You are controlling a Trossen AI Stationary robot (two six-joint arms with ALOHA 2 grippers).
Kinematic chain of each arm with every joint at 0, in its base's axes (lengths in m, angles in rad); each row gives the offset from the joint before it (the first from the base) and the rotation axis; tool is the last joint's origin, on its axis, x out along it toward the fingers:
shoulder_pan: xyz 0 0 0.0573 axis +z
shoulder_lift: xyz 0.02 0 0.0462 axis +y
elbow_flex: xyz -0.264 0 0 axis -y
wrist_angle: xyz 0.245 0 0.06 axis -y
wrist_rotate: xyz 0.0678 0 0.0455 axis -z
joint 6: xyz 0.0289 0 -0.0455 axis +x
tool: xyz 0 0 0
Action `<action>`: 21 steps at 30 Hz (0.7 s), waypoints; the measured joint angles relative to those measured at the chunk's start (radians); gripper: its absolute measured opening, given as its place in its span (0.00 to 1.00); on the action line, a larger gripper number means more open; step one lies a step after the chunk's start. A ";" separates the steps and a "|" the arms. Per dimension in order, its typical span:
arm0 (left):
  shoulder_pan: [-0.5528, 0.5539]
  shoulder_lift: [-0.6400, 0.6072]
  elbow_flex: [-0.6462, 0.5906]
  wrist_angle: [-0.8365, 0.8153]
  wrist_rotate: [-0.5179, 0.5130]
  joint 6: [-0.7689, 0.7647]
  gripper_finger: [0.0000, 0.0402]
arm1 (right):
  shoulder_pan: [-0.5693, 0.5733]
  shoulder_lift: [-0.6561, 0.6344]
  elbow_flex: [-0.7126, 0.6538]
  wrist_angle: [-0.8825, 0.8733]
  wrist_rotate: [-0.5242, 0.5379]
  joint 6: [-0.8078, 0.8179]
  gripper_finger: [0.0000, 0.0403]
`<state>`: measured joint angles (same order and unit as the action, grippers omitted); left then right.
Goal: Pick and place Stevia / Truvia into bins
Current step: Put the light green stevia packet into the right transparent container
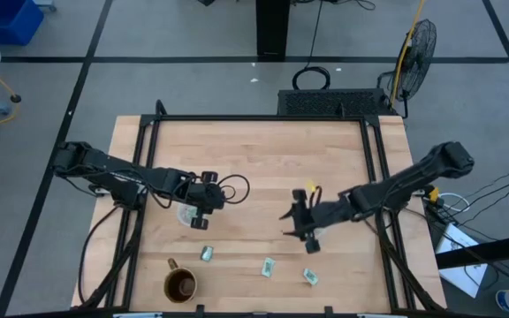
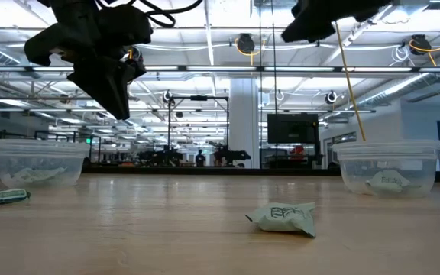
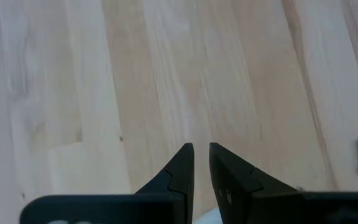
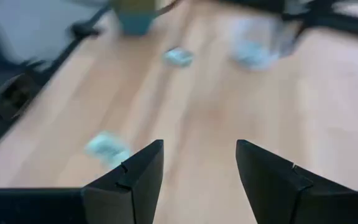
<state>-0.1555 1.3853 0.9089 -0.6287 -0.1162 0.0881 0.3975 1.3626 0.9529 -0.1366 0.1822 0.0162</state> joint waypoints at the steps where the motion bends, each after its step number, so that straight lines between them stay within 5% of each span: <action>1: 0.000 0.000 0.000 0.001 0.000 0.007 0.14 | 0.013 0.012 0.019 -0.034 -0.018 0.011 0.49; 10: 0.000 0.000 0.000 0.001 -0.038 0.039 0.14 | 0.087 0.140 0.210 -0.328 -0.184 0.350 0.49; 16: 0.000 0.000 0.000 0.001 -0.097 0.041 0.14 | 0.138 0.237 0.218 -0.349 -0.327 0.564 0.49; 21: 0.000 0.000 0.000 0.004 -0.129 0.094 0.14 | 0.182 0.308 0.218 -0.327 -0.343 0.656 0.49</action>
<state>-0.1555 1.3853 0.9089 -0.6251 -0.2454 0.1826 0.5794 1.6707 1.1709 -0.4632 -0.1611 0.6721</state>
